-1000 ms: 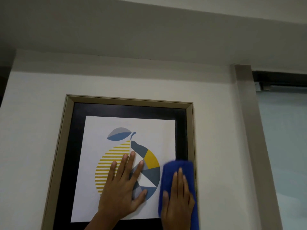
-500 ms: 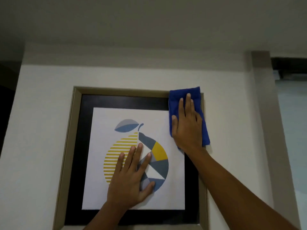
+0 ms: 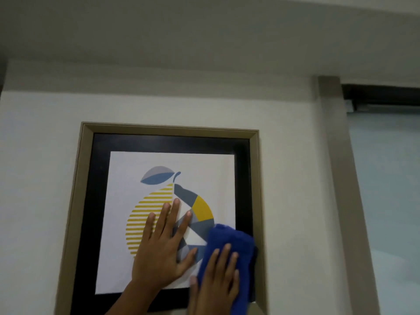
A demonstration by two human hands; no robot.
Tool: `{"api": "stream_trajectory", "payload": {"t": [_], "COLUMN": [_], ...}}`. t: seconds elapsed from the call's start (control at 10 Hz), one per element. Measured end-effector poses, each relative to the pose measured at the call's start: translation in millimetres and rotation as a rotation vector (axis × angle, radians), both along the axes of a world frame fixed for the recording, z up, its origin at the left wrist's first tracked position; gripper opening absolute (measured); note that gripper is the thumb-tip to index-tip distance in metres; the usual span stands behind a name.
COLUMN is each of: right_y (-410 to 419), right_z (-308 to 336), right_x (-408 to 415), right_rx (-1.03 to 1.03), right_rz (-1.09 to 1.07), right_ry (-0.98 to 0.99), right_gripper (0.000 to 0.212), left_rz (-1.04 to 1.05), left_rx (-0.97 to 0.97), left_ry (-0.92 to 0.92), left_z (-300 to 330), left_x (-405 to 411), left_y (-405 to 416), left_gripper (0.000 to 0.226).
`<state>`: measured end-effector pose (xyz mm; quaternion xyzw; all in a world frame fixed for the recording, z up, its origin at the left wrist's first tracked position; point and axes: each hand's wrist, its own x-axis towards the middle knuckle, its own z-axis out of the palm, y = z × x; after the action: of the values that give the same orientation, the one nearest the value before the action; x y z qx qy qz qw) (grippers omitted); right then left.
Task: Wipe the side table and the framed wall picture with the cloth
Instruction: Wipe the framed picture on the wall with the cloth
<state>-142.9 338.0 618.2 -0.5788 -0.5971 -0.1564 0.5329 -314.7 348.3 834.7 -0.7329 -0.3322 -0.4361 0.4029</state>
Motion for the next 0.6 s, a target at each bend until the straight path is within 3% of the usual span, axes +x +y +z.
{"api": "stream_trajectory", "payload": {"t": [0.1,0.3,0.4,0.5,0.6], "right_y": [14.5,9.9,-10.2,-45.3,-55.5], "right_z": [-6.3,48.5,102.5,180.0,227.5], "right_x": [22.7,64.0,69.8,38.4,43.4], "right_rx": [0.032,0.169,0.07,0.369,0.29], "right_rz": [-0.213,-0.113,-0.022,-0.34,-0.318], "right_ry": [-0.187,-0.246,-0.172,-0.418,-0.489], "right_gripper": [0.064,0.062,0.061,0.059,0.06], "left_rz": [-0.009,-0.003,0.01,0.003,-0.004], "left_rx": [-0.016,-0.034,-0.023,-0.009,-0.025], "left_ry": [0.018,-0.007,0.0,0.01,0.008], "left_z": [-1.3,2.3,3.9,1.5,1.4], "left_x": [-1.3,-0.9,-0.7,-1.3,-1.6], "left_y": [1.7,4.6,1.6,0.9,4.5], "left_gripper": [0.084,0.07,0.071,0.072,0.073]}}
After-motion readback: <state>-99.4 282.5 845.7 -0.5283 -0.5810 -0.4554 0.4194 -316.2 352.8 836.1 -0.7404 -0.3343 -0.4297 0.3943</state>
